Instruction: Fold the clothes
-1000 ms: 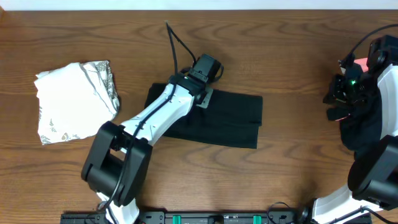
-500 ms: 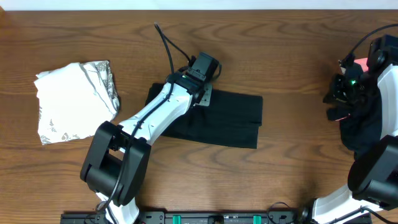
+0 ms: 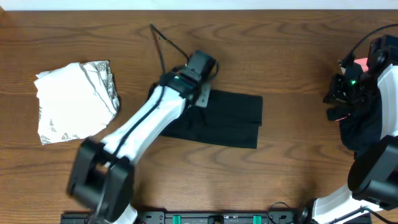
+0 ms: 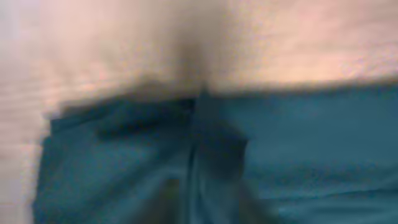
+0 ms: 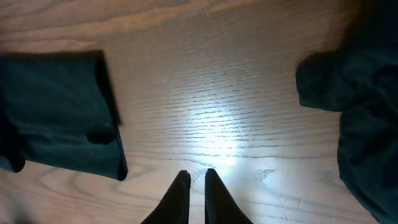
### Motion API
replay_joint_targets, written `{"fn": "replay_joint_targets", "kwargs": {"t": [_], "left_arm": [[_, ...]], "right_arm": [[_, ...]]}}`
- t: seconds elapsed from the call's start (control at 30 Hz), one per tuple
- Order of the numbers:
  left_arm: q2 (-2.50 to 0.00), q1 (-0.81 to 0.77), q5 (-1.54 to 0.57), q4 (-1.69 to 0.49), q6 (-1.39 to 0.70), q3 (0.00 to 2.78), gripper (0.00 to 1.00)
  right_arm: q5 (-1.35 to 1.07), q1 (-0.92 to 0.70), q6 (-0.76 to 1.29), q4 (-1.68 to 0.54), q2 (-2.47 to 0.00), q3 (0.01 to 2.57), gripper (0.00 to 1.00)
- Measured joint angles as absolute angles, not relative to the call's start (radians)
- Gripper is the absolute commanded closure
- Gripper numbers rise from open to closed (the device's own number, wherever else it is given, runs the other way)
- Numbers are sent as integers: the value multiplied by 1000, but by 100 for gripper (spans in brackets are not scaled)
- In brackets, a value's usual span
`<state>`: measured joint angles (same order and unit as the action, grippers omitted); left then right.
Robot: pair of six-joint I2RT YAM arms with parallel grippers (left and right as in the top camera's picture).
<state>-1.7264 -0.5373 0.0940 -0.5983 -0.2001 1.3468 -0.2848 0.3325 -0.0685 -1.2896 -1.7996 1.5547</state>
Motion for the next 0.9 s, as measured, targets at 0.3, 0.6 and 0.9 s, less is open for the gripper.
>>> {"fn": "replay_joint_targets", "kwargs": {"t": [0.3,0.6,0.9], "left_arm": [[-1638,-410,-166,-473,-290,1376,91],[-1850,-313,-607,-439,-371,1363,94],[-2093,-322,-799,-437,-385,1354,94]], "right_arm": [[-285,332,-68,-1290,-1800,1555,91],[-285,332,-68,-1290,-1800,1555,91],[-285,332,-68,-1293,-1800,1555,91]]}}
